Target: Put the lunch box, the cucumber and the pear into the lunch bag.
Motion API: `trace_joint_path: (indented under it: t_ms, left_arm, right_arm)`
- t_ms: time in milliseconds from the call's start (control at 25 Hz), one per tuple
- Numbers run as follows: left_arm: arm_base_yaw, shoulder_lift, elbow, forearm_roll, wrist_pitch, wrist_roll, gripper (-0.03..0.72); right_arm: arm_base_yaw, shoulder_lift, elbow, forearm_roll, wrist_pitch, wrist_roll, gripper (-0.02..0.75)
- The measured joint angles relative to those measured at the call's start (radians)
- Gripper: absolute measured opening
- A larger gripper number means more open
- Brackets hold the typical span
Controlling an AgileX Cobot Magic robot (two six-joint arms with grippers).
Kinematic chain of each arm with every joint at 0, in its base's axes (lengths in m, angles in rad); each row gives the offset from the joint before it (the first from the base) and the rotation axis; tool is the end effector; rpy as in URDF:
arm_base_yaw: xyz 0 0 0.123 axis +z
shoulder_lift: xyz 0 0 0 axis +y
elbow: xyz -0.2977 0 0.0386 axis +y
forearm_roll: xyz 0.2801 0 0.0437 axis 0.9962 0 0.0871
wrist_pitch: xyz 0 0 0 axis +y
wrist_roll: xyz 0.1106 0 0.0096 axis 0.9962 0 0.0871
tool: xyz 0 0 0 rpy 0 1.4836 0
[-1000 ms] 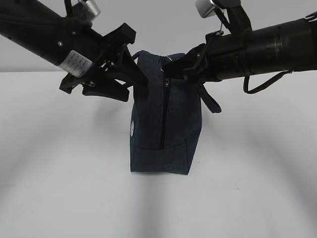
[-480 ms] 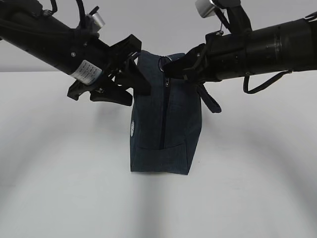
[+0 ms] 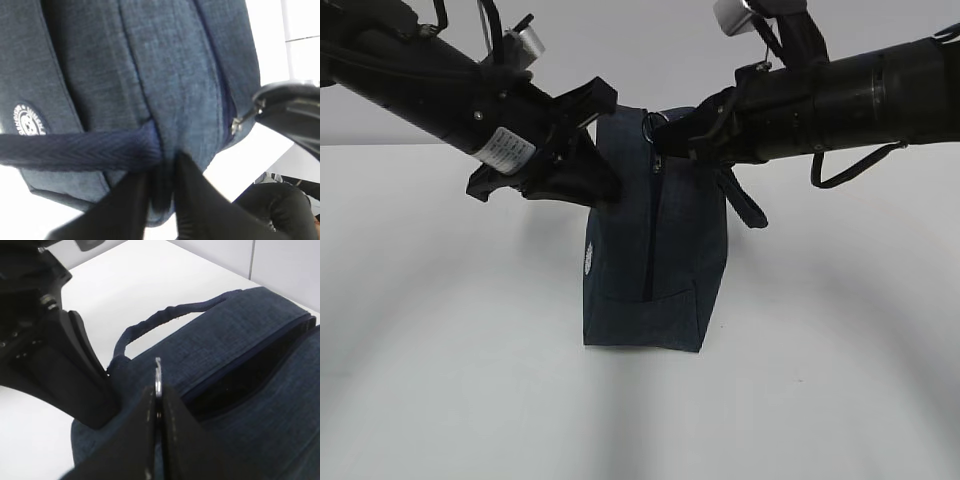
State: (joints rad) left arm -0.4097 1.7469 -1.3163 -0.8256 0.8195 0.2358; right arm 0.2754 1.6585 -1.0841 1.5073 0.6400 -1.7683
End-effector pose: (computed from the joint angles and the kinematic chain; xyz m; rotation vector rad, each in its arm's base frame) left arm 0.3575 -0.2203 0.2548 0.2478 2.6268 -1.0239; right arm 0.3670 0.1725 0.2553 -0.9172 1.8406 0.6673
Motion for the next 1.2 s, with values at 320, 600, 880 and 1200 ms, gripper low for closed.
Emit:
trace_joint_path:
  t_ms: [320, 600, 880, 1200]
  left_arm:
    - [0.000, 0.000, 0.000, 0.003, -0.004, 0.047, 0.008]
    - [0.000, 0.000, 0.000, 0.012, 0.013, 0.061, 0.008]
    - [0.000, 0.000, 0.000, 0.020, 0.052, 0.090, 0.008]
    - [0.000, 0.000, 0.000, 0.022, 0.100, 0.100, 0.008]
  right_arm:
    - [0.000, 0.034, -0.049, -0.009, -0.013, -0.003, -0.016]
    - [0.000, 0.079, -0.158, -0.094, -0.016, 0.019, -0.016]
    - [-0.050, 0.218, -0.317, -0.108, 0.000, 0.078, -0.016]
    - [-0.108, 0.460, -0.629, -0.169, 0.120, 0.196, -0.016]
